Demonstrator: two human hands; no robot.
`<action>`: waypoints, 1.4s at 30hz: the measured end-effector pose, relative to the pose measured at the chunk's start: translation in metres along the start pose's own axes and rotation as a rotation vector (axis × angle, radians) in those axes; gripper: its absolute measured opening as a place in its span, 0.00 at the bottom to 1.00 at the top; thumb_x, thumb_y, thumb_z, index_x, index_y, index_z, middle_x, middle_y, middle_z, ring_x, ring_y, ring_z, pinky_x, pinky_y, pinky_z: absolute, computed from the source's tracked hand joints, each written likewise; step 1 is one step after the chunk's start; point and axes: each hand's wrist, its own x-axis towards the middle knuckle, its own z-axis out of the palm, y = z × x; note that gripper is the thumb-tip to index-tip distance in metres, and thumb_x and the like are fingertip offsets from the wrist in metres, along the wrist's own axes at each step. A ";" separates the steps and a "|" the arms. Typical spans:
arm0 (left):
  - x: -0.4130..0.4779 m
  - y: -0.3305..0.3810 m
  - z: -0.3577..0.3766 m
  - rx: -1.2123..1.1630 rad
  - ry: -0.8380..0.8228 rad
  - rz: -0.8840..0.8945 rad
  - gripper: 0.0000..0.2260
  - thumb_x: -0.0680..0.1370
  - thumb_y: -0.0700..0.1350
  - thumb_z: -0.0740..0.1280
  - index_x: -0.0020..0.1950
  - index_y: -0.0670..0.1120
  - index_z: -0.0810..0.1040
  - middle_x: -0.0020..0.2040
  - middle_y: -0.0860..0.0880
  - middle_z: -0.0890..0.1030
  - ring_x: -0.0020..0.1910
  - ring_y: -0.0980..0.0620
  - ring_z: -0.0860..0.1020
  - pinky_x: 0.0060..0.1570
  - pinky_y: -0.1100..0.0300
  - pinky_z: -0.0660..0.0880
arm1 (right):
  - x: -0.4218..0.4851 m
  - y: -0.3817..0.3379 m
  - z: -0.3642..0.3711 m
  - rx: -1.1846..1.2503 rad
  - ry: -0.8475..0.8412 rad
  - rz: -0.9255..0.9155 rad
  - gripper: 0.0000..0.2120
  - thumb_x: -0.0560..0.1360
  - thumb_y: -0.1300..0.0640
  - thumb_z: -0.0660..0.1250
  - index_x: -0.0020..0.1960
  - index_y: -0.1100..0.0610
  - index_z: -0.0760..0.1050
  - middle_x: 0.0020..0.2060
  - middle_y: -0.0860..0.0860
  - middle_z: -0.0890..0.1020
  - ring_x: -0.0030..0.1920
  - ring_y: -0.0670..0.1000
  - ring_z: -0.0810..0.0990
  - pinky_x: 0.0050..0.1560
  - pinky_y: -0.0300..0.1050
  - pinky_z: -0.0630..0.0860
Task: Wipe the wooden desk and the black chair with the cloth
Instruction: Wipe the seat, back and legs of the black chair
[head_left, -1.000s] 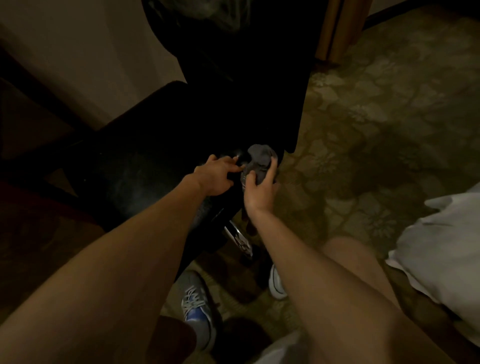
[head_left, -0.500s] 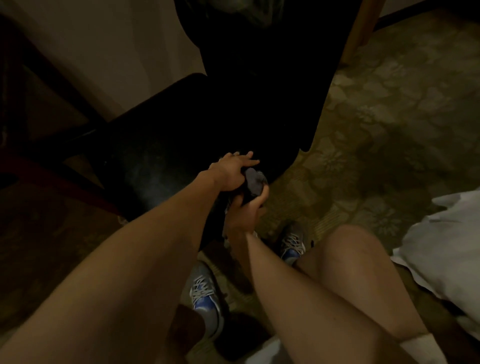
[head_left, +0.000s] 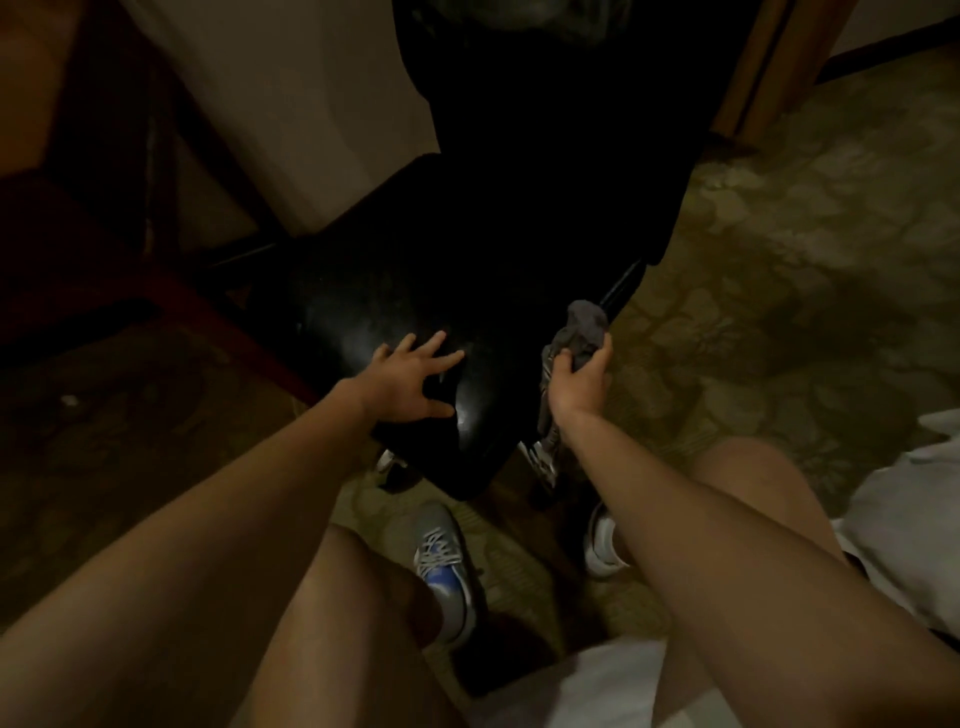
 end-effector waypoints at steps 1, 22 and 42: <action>-0.001 0.007 0.005 -0.010 0.005 -0.009 0.37 0.79 0.59 0.66 0.81 0.60 0.48 0.82 0.51 0.41 0.80 0.38 0.41 0.76 0.40 0.42 | -0.007 0.001 -0.001 -0.034 -0.018 -0.009 0.30 0.84 0.49 0.58 0.80 0.42 0.47 0.71 0.60 0.64 0.65 0.65 0.72 0.54 0.51 0.71; 0.015 0.058 0.025 -0.090 0.144 -0.100 0.36 0.81 0.52 0.64 0.82 0.58 0.45 0.82 0.53 0.40 0.79 0.35 0.38 0.77 0.41 0.43 | -0.072 0.045 0.031 -0.195 0.132 -0.149 0.27 0.82 0.48 0.59 0.77 0.43 0.52 0.69 0.61 0.63 0.66 0.64 0.69 0.61 0.62 0.73; 0.062 0.135 -0.002 -0.275 0.140 -0.028 0.31 0.82 0.49 0.63 0.81 0.60 0.52 0.82 0.59 0.46 0.80 0.38 0.40 0.74 0.39 0.61 | -0.018 0.025 -0.028 -0.439 0.278 -0.039 0.28 0.82 0.44 0.58 0.79 0.44 0.52 0.70 0.60 0.59 0.63 0.64 0.62 0.59 0.58 0.70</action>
